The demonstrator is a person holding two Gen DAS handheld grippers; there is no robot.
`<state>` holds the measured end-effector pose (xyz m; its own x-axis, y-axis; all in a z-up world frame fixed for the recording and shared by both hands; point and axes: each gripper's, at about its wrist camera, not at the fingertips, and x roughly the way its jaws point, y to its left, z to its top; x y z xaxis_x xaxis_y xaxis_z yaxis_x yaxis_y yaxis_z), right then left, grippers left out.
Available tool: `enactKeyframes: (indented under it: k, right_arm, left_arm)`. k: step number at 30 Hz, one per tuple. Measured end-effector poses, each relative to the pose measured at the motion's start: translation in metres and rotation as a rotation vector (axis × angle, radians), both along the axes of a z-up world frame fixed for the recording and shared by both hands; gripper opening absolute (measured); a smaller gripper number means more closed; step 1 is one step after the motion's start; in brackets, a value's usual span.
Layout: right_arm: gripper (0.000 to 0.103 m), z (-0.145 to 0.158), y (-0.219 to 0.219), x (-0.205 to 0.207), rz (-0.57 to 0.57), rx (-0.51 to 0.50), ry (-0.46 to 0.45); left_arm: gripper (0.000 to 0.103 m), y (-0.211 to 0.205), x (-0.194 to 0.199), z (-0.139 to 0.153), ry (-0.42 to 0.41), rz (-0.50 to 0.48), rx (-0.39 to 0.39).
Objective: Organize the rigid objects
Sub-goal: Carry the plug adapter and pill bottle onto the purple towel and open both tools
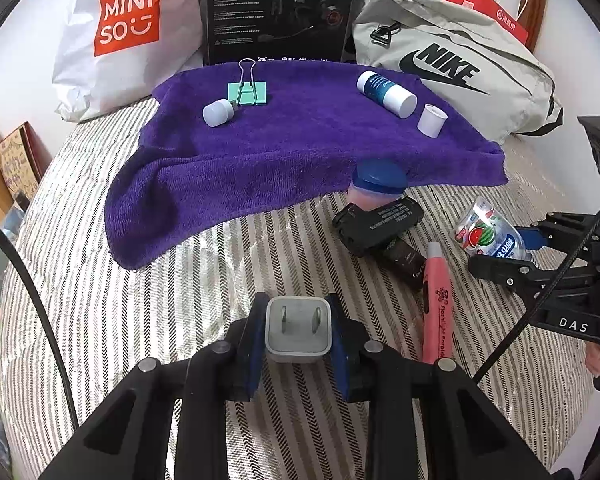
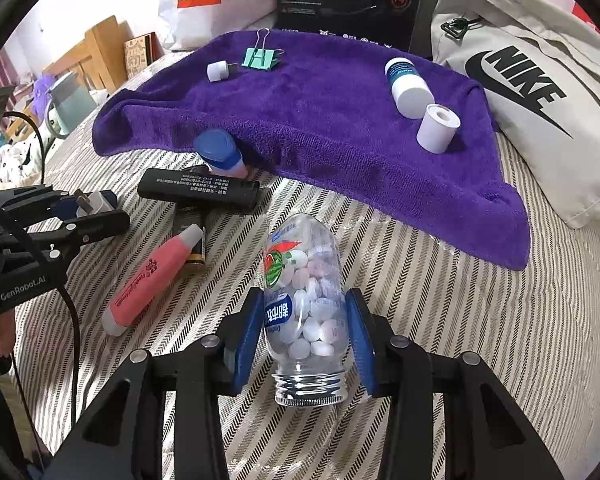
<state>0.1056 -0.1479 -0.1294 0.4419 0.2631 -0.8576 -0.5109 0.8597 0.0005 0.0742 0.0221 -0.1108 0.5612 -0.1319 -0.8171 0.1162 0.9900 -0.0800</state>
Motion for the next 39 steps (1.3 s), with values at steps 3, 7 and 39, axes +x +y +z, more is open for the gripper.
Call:
enactKeyframes:
  k: [3, 7, 39]
  right_arm:
    - [0.041, 0.004, -0.007, 0.001, -0.003, 0.034, 0.019]
    - [0.041, 0.012, -0.018, -0.003, -0.015, 0.057, 0.017]
    - [0.041, 0.072, -0.038, 0.086, -0.029, 0.118, -0.043]
  left_arm:
    - [0.026, 0.006, -0.001, 0.002, 0.009, 0.011, -0.012]
    - [0.026, 0.015, -0.005, 0.012, -0.006, 0.030, -0.016]
    - [0.026, 0.031, 0.059, 0.070, -0.085, 0.036, 0.014]
